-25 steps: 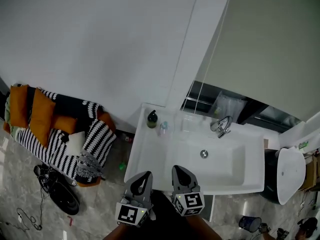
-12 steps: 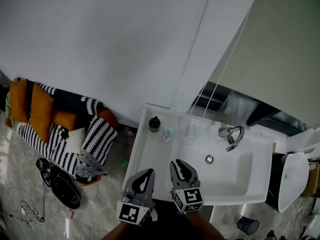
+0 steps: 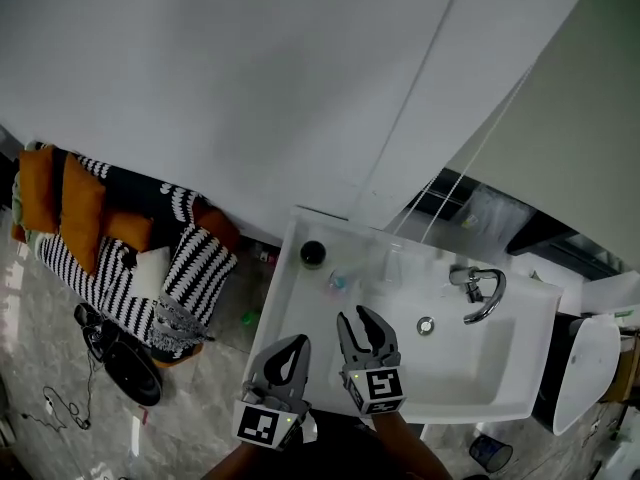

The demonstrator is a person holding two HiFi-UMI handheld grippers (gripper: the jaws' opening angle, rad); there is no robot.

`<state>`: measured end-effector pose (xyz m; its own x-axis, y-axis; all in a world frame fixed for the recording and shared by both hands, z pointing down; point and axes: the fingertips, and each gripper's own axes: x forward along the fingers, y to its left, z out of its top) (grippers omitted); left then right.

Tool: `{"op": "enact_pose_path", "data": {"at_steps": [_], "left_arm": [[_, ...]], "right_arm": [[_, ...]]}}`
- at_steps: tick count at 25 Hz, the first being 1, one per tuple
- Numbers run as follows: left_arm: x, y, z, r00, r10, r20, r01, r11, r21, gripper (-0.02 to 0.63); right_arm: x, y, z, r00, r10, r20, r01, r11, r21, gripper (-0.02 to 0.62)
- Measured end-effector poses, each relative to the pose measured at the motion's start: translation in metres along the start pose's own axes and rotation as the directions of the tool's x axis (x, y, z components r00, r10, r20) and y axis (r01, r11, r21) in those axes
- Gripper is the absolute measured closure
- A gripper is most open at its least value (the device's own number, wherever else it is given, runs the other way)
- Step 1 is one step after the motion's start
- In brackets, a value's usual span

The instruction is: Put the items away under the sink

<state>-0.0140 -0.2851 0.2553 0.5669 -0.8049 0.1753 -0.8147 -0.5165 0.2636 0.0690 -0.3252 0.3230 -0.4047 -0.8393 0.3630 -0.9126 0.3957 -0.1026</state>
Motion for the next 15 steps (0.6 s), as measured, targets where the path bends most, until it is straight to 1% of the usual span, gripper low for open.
{"op": "enact_pose_path", "data": {"at_steps": [2,5,9,15], "left_arm": [[0.005,0.003,-0.003,1.000,0.005,-0.018,-0.005,1.000,-0.007,0.598],[0.016,0.010,0.001,1.000,0.017,0.005,-0.017,1.000,0.015,0.598],[0.025,0.015,-0.009,0.999,0.027,-0.029,-0.026,1.000,0.004,0.598],[0.035,0.015,-0.020,0.997,0.028,-0.065,-0.029,0.999,-0.014,0.598]], "right_arm": [[0.009,-0.003,0.001,1.000,0.015,0.010,-0.015,1.000,-0.024,0.448],[0.020,-0.009,-0.001,0.999,0.033,0.021,-0.032,0.999,-0.040,0.444],[0.035,-0.015,-0.010,0.999,0.047,0.014,-0.047,0.998,-0.050,0.443],[0.045,-0.022,-0.014,0.997,0.069,0.033,-0.067,0.996,-0.066,0.443]]}}
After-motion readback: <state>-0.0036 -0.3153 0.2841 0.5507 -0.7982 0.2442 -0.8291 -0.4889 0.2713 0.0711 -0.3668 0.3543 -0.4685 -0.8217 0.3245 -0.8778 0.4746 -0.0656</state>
